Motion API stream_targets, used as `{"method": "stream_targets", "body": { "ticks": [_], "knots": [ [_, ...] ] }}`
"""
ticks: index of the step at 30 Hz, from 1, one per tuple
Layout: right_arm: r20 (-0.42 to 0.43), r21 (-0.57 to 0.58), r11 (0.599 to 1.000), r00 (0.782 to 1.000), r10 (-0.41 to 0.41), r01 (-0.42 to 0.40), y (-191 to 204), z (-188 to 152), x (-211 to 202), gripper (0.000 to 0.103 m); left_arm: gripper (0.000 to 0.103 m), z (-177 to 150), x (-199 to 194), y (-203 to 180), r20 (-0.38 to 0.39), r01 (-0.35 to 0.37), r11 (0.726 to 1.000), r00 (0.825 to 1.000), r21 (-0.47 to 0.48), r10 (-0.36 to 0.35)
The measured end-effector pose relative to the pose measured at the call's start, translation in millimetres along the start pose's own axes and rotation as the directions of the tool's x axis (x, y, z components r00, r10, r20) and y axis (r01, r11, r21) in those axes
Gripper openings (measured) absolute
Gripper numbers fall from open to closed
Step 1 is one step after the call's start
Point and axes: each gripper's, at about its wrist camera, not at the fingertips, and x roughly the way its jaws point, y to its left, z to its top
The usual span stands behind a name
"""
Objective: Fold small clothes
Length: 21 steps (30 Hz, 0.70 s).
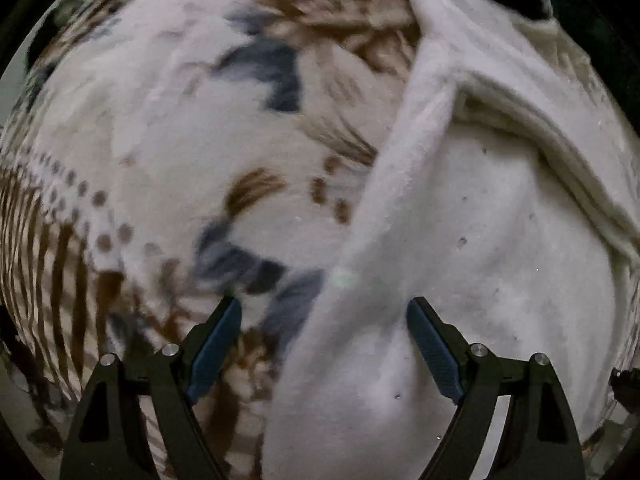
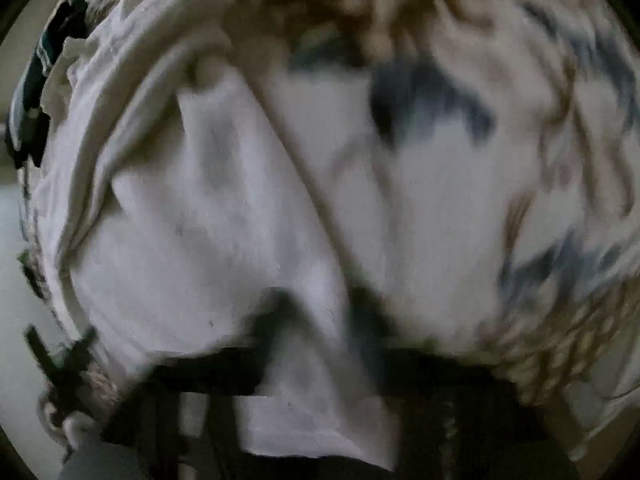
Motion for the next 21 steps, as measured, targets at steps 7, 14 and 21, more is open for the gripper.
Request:
{"method": "stream_targets", "body": {
  "ticks": [7, 14, 21],
  "knots": [
    [0.129, 0.058, 0.993, 0.986, -0.11, 0.103, -12, 0, -26, 0.003, 0.006, 0, -9, 36, 0.042, 0.067, 0.997, 0.997, 0.042, -0.069],
    [0.021, -0.043, 0.996, 0.997, -0.078, 0.079, 23, 15, -36, 0.015, 0.047, 9, -53, 66, 0.005, 0.114, 0.993, 0.993, 0.005, -0.114],
    [0.026, -0.148, 0.989, 1.0, 0.013, -0.009, 30, 48, -112, 0.062, 0.073, -33, -124, -6, 0.089, 0.218, 0.973, 0.97, 0.077, -0.224]
  ]
}}
